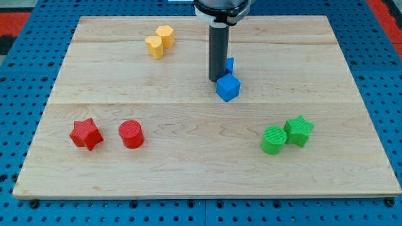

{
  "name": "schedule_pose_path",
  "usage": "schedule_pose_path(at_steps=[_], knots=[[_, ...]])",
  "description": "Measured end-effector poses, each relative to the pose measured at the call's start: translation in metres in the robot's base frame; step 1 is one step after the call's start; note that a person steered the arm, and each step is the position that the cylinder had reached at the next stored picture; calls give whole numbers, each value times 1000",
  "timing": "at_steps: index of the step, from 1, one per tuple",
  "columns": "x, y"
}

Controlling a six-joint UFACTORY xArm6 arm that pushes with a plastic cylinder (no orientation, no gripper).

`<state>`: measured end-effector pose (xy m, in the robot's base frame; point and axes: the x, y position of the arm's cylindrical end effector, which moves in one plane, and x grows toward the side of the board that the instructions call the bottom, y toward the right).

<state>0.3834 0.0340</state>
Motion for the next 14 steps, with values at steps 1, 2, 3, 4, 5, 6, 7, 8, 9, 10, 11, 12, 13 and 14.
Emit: schedule_pose_path(at_steps=[1, 2, 3, 4, 5, 6, 7, 8, 9, 10, 11, 12, 13, 14], knots=[[-1, -4], [-1, -6], [12, -54], [62, -51], [67, -10], [45, -16], [29, -25], [43, -16], [63, -3], [35, 5], [7, 5], [-2, 4], [25, 19], [25, 52]])
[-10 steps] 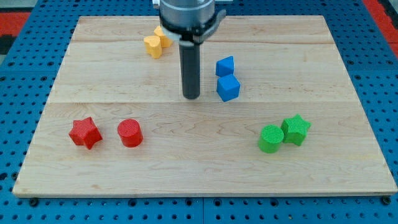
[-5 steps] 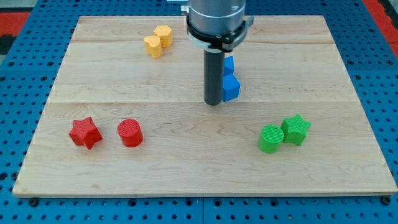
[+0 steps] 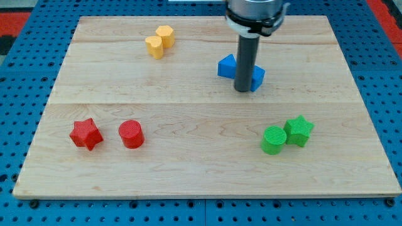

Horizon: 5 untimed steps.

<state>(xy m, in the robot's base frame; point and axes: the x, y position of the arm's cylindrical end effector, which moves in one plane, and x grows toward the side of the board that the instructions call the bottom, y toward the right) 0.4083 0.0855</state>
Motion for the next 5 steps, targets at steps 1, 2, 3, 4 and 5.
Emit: schedule_pose_path(at_steps=[1, 2, 3, 4, 5], knots=[[-6, 11], [-10, 13], [-9, 56], [-16, 110], [-19, 95]])
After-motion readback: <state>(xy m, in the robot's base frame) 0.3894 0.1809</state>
